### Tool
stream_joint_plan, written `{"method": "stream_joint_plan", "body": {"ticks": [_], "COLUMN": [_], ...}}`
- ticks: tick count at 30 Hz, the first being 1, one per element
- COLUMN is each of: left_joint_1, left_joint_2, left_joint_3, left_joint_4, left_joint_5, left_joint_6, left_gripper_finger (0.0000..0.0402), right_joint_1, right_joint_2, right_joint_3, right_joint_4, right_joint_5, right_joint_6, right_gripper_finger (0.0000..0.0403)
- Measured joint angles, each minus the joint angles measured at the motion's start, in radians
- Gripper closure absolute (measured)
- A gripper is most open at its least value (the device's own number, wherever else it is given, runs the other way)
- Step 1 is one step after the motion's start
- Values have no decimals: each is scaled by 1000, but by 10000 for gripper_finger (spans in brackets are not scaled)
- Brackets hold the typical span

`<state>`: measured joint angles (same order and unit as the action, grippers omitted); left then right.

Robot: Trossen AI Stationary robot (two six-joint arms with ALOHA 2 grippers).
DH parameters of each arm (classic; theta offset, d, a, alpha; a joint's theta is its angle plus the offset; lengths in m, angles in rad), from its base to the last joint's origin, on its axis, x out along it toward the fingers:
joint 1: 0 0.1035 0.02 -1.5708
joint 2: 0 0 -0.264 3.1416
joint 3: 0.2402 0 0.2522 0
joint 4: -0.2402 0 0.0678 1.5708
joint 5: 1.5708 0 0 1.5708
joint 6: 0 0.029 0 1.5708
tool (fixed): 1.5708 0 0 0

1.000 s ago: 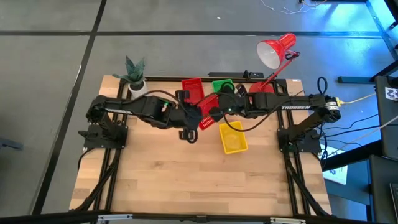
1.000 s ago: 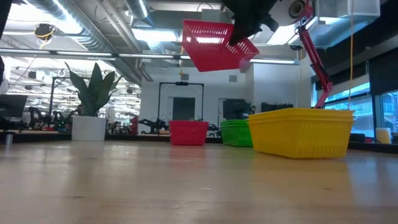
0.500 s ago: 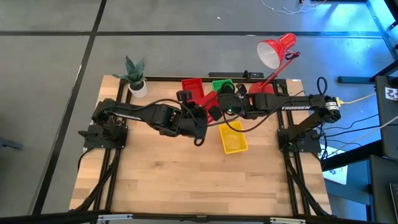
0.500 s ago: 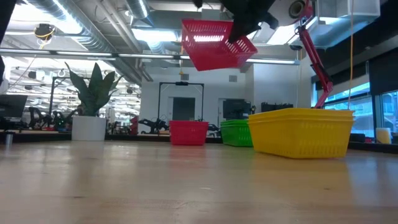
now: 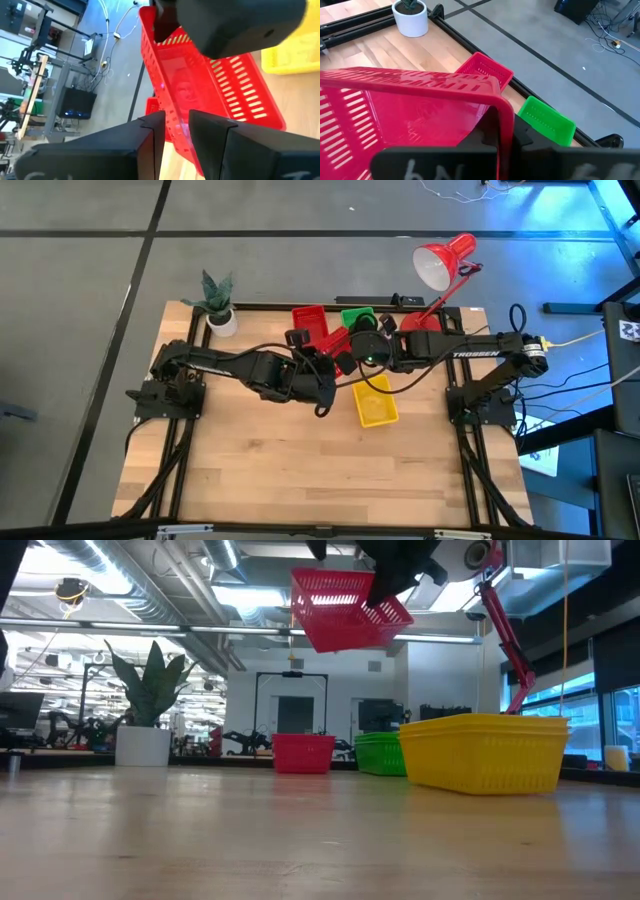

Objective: Stack baskets by color
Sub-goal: Stack the bottom red bin on the top red bin

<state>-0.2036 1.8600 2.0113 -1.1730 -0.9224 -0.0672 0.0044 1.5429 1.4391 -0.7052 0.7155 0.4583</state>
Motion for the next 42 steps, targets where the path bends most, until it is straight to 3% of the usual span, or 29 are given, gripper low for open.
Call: {"method": "stream_joint_plan", "body": {"ticks": [17, 28, 34, 42], "left_joint_1": [49, 60, 71, 74], "left_joint_2": [7, 13, 13, 9], "left_joint_3": [0, 0, 0, 2], "left_joint_4": [-11, -82, -91, -112], "left_joint_5": [94, 80, 66, 67], "left_joint_6": [-9, -6, 2, 19], "left_gripper_finger": [321, 323, 388, 400], "right_joint_1": [53, 57, 58, 58], "right_joint_2": [-1, -1, -1, -1], "right_joint_3": [0, -1, 20, 53], "right_joint_4": [29, 43, 36, 15], "right_joint_5": [40, 44, 14, -33], "right_joint_6": [-22, -23, -46, -69], "right_gripper_finger": [403, 403, 399, 373]}}
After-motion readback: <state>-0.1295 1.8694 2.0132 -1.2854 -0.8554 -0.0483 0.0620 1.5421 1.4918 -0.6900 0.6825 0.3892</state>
